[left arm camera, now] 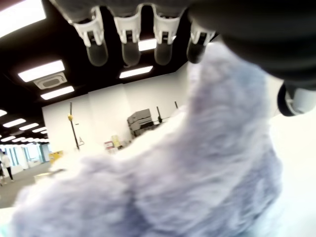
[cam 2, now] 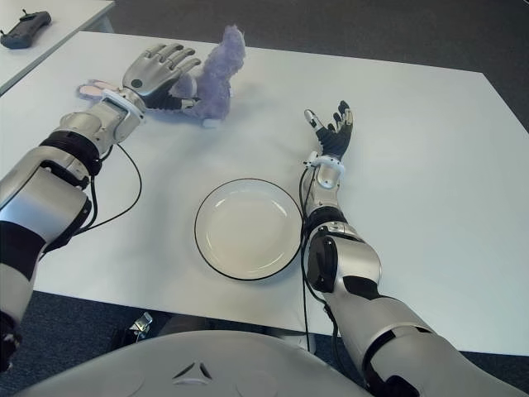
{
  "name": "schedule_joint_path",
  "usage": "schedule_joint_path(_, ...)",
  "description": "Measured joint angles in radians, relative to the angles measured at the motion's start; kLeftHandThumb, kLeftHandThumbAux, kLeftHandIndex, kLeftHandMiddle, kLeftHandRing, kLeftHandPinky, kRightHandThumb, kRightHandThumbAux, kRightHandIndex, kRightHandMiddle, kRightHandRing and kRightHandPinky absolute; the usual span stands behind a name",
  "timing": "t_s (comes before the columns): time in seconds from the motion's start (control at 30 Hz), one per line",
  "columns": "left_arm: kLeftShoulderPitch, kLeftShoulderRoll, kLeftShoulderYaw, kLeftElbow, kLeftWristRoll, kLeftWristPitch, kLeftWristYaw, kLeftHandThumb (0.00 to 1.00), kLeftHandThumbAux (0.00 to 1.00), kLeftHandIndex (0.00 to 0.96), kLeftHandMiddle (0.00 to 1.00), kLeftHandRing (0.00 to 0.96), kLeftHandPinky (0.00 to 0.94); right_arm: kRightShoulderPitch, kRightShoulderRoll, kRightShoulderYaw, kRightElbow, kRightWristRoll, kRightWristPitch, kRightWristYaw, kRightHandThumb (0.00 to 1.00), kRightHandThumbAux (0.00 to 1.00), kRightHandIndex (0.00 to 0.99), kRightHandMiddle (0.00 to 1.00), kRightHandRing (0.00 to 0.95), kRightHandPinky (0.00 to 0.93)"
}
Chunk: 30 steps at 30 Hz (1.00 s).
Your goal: Put the doll into the plate.
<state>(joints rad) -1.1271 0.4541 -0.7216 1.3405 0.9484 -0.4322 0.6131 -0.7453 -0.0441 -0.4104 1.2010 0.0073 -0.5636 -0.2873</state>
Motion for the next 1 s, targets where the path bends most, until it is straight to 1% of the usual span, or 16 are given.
schedule_joint_path(0.07, 0.000, -0.009, 0.003, 0.000, -0.007, -0.007, 0.000, 0.316, 0.239, 0.000, 0.000, 0.000, 0.000, 0.000, 0.001, 0.000, 0.000, -0.001, 0.000, -0.004, 0.000, 0.806, 0.116, 0.099, 0.072, 0.083)
schedule_joint_path(0.17, 0.000, -0.020, 0.008, 0.000, -0.018, -0.017, -0.002, 0.323, 0.237, 0.000, 0.000, 0.000, 0.059, -0.001, 0.001, 0.001, 0.000, -0.002, 0.000, -0.010, 0.000, 0.804, 0.141, 0.110, 0.076, 0.084)
schedule_joint_path(0.3, 0.000, -0.034, 0.025, 0.000, -0.041, -0.032, -0.025, 0.326, 0.238, 0.000, 0.000, 0.000, 0.073, -0.001, 0.002, 0.001, 0.000, -0.004, 0.000, -0.018, 0.000, 0.806, 0.163, 0.117, 0.079, 0.089)
schedule_joint_path(0.37, 0.000, -0.041, 0.035, 0.000, -0.053, -0.039, -0.038, 0.329, 0.246, 0.000, 0.000, 0.000, 0.194, -0.001, 0.002, 0.001, 0.000, -0.004, 0.000, -0.021, 0.006, 0.808, 0.181, 0.122, 0.079, 0.080)
schedule_joint_path(0.43, 0.000, -0.048, 0.045, 0.000, -0.068, -0.045, -0.054, 0.331, 0.248, 0.000, 0.000, 0.000, 0.209, -0.001, 0.002, 0.002, 0.000, -0.005, 0.000, -0.023, 0.011, 0.807, 0.184, 0.122, 0.080, 0.078)
schedule_joint_path(0.57, 0.001, -0.062, 0.063, 0.000, -0.094, -0.060, -0.082, 0.342, 0.240, 0.000, 0.000, 0.006, 0.145, -0.001, 0.002, 0.004, 0.000, -0.008, 0.000, -0.030, 0.024, 0.807, 0.195, 0.125, 0.082, 0.087)
schedule_joint_path(0.63, 0.002, -0.071, 0.076, 0.000, -0.109, -0.069, -0.097, 0.342, 0.239, 0.000, 0.000, 0.006, 0.138, -0.001, 0.002, 0.006, 0.000, -0.009, 0.000, -0.035, 0.027, 0.806, 0.196, 0.125, 0.082, 0.088)
schedule_joint_path(0.67, 0.002, -0.074, 0.080, 0.000, -0.114, -0.072, -0.102, 0.342, 0.235, 0.000, 0.000, 0.006, 0.120, -0.001, 0.002, 0.007, 0.000, -0.010, 0.000, -0.037, 0.030, 0.800, 0.199, 0.126, 0.084, 0.094)
schedule_joint_path(0.83, 0.005, -0.089, 0.107, -0.001, -0.151, -0.092, -0.149, 0.395, 0.241, 0.000, 0.000, 0.003, 0.115, -0.001, 0.002, 0.012, -0.001, -0.011, 0.000, -0.047, 0.051, 0.795, 0.217, 0.127, 0.086, 0.098)
schedule_joint_path(1.0, 0.011, -0.102, 0.129, -0.001, -0.181, -0.096, -0.190, 0.405, 0.245, 0.000, 0.000, 0.004, 0.101, -0.001, 0.003, 0.014, -0.002, -0.011, 0.000, -0.053, 0.059, 0.790, 0.225, 0.128, 0.086, 0.100)
